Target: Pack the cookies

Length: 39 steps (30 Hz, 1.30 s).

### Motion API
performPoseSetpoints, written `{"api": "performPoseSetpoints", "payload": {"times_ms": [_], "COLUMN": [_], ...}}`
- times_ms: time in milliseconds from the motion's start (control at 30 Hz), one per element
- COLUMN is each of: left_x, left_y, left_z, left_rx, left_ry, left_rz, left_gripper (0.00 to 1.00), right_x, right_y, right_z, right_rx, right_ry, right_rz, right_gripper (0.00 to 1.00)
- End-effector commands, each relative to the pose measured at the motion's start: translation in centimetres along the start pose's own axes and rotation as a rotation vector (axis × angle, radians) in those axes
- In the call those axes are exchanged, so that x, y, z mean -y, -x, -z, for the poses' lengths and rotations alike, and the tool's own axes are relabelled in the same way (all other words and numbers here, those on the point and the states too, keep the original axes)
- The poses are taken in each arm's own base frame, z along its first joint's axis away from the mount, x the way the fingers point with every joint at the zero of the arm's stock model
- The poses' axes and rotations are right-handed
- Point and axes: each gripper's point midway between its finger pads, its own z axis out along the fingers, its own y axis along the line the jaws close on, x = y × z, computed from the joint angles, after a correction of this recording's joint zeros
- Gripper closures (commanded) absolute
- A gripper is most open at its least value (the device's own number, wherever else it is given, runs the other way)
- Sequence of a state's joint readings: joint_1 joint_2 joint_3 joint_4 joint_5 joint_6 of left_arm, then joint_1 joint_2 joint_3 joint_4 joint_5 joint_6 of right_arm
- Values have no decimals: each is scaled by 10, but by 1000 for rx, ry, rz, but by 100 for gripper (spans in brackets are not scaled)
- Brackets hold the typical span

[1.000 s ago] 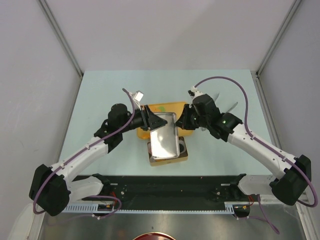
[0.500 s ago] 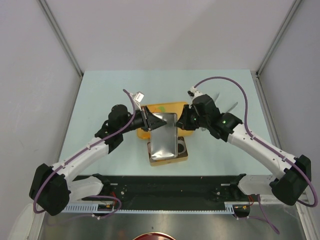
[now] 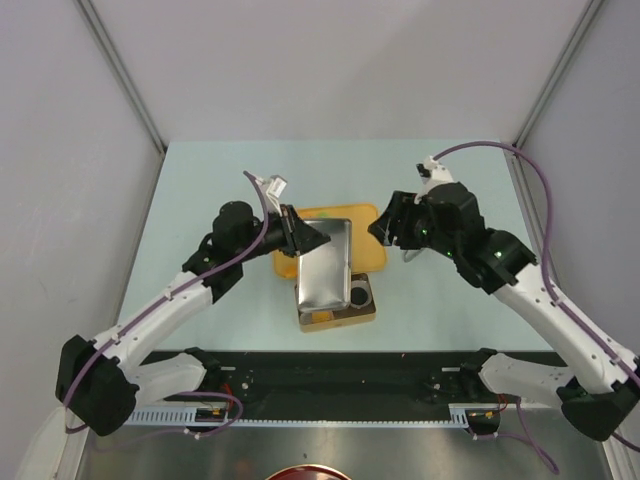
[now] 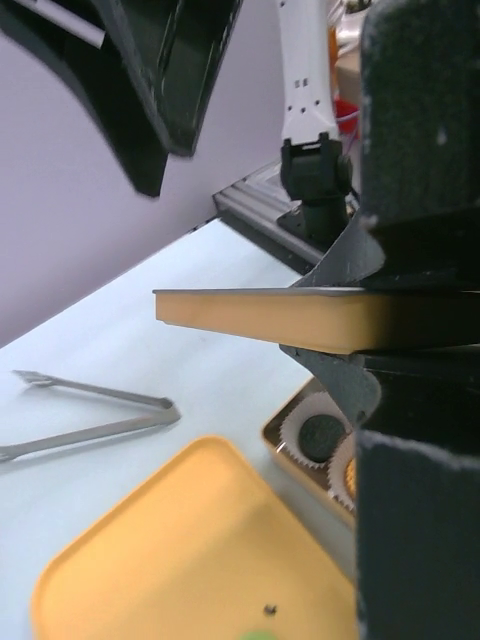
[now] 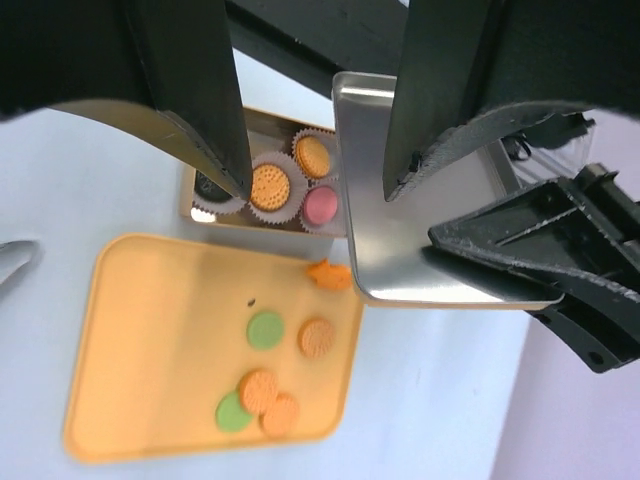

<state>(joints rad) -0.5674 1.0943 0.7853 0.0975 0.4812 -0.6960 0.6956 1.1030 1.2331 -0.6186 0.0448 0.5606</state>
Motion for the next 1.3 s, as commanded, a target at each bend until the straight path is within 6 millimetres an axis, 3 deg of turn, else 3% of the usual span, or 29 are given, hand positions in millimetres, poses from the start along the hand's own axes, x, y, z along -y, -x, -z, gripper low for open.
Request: {"api": "performPoseSetpoints", "payload": {"times_ms": [0,33,100,133,233,333,400,433,467,533,567,667,733,800,833,867,933,1100,1267], "left_x": [17,20,10,17,12,17,24,35,30,39,37,46,51,52,56,57,59,61,85], "left_y": [50,73,81,99,125,138,135,122,124,104,101,78,64,56,50,46,30,7,-4], "left_z": [9,11,15,20,31,40,43,34,41,28,32,26,30,37,39,43,50,56,59], "left_rx": [124,192,186,230,286,349,365,354,329,333,297,307,372,405,420,416,446,444,573], "left_ry": [52,93,182,212,369,533,660,665,768,780,840,851,834,818,797,799,744,685,624], "left_rz": [-194,-241,-336,-381,-536,-767,-975,-1050,-1179,-1299,-1416,-1608,-1667,-1776,-1816,-1904,-2035,-2091,-2080], "left_gripper": [100,100,100,100,100,100,100,100,100,99,100,100,100,100,99,100,100,100,100], "right_x": [8,9,19,21,30,42,44,44,42,41,39,43,51,45,54,47,51,38,13], "right_y": [10,10,2,1,1,3,6,7,10,11,9,10,14,11,15,9,7,-12,-21], "right_z": [24,27,25,25,26,26,26,28,28,28,27,28,31,34,35,37,35,25,14], "right_rx": [64,72,62,59,72,103,129,139,141,134,113,86,85,40,44,-5,-40,-156,-212], "right_ry": [-16,-14,-38,-44,-80,-134,-134,-127,-104,-85,-68,-36,-28,44,38,100,128,258,410], "right_rz": [3,0,-15,-19,-29,-40,-43,-52,-63,-82,-93,-133,-171,-203,-230,-247,-282,-322,-343], "right_gripper": [40,40,39,40,39,39,39,39,40,40,40,39,40,39,39,39,39,39,39]}}
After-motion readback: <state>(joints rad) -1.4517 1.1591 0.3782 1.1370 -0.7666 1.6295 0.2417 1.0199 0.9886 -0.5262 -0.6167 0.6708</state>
